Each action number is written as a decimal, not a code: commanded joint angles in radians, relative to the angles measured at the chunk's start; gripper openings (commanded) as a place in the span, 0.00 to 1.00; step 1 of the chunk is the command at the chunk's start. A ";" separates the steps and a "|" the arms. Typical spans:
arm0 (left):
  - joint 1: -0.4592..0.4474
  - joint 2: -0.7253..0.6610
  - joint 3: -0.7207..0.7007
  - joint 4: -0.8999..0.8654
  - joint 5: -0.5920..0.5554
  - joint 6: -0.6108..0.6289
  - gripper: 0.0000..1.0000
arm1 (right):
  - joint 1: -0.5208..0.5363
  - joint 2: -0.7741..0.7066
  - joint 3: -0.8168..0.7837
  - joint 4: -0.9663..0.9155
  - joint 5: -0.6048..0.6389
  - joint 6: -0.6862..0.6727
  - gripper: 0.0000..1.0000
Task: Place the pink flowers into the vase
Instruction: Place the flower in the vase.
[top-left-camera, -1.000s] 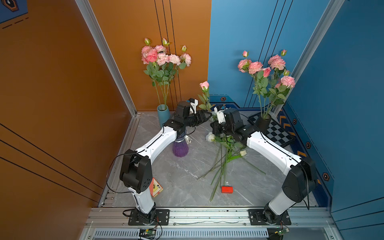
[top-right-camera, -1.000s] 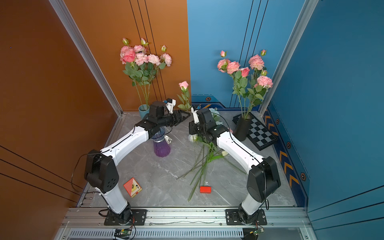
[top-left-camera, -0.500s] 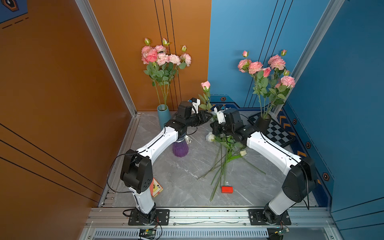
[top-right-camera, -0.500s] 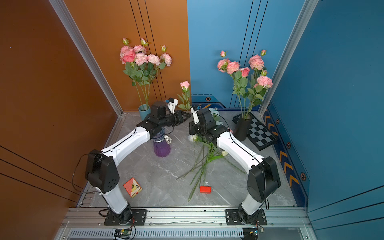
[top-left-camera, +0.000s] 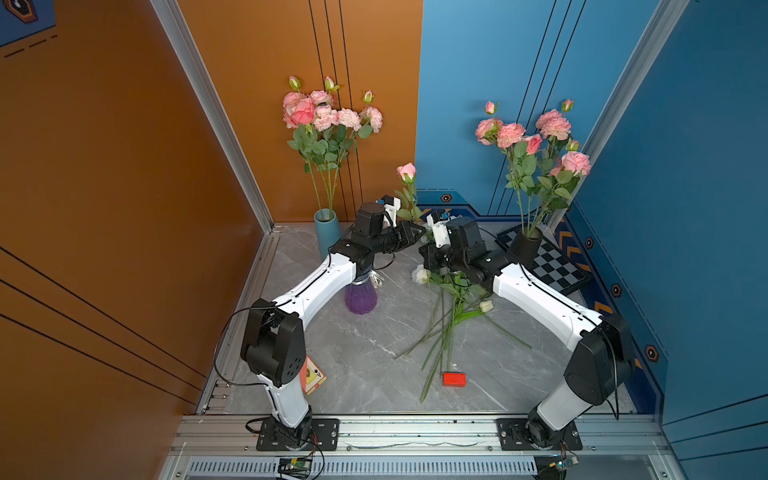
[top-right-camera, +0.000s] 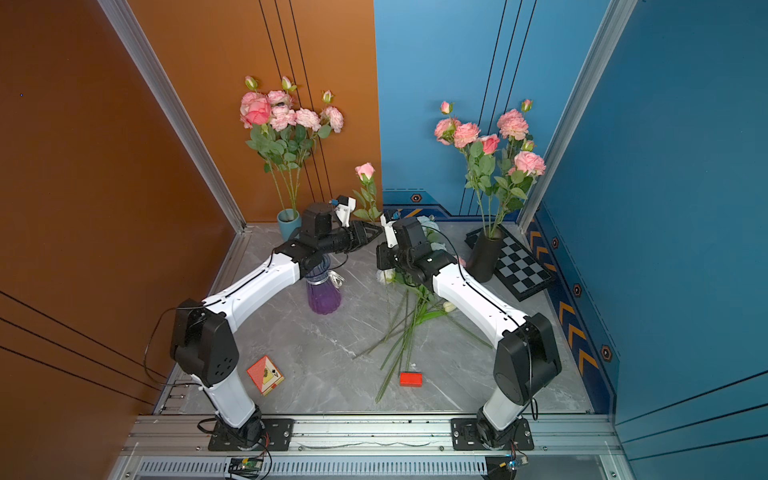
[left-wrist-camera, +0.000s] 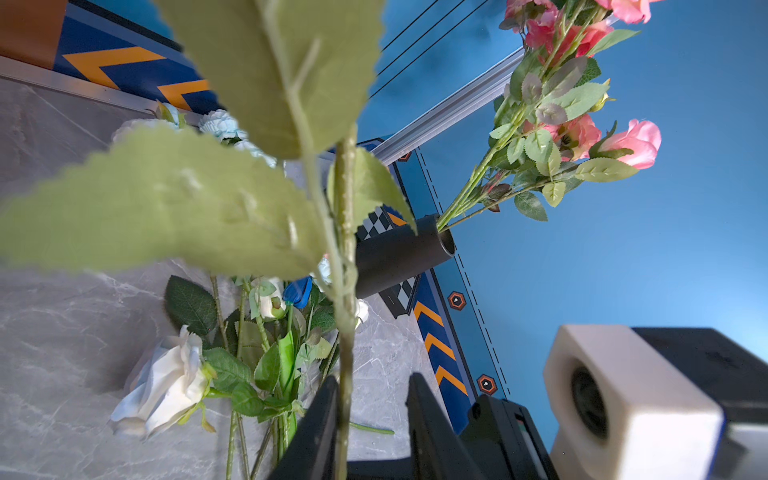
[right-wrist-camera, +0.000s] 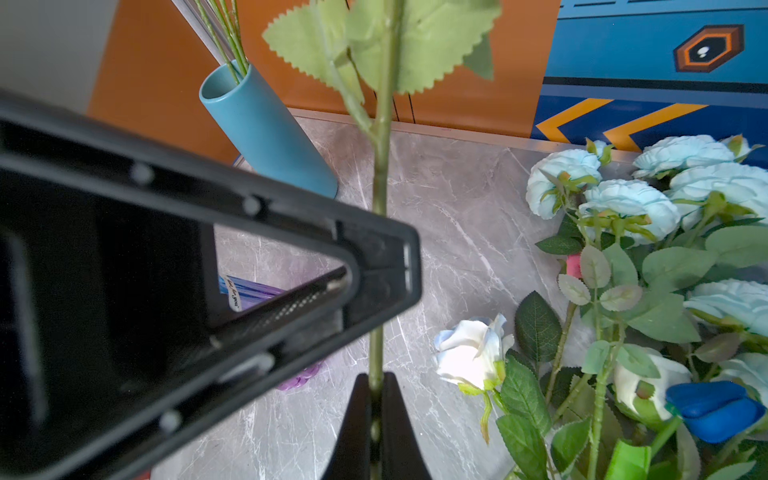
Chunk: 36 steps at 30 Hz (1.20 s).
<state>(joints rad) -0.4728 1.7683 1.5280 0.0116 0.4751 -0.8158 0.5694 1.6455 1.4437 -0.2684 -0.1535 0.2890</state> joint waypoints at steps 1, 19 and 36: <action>-0.010 0.004 0.006 0.024 -0.012 0.024 0.29 | 0.006 -0.030 -0.009 0.018 -0.012 0.006 0.01; -0.016 -0.035 -0.014 0.028 -0.036 0.086 0.00 | 0.006 -0.022 -0.003 0.014 -0.025 0.015 0.11; 0.055 -0.139 0.032 -0.138 -0.160 0.340 0.00 | -0.051 -0.135 -0.068 -0.011 -0.021 -0.026 0.73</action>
<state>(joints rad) -0.4362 1.6772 1.5169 -0.0525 0.3798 -0.5850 0.5358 1.5555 1.3979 -0.2607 -0.1715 0.2794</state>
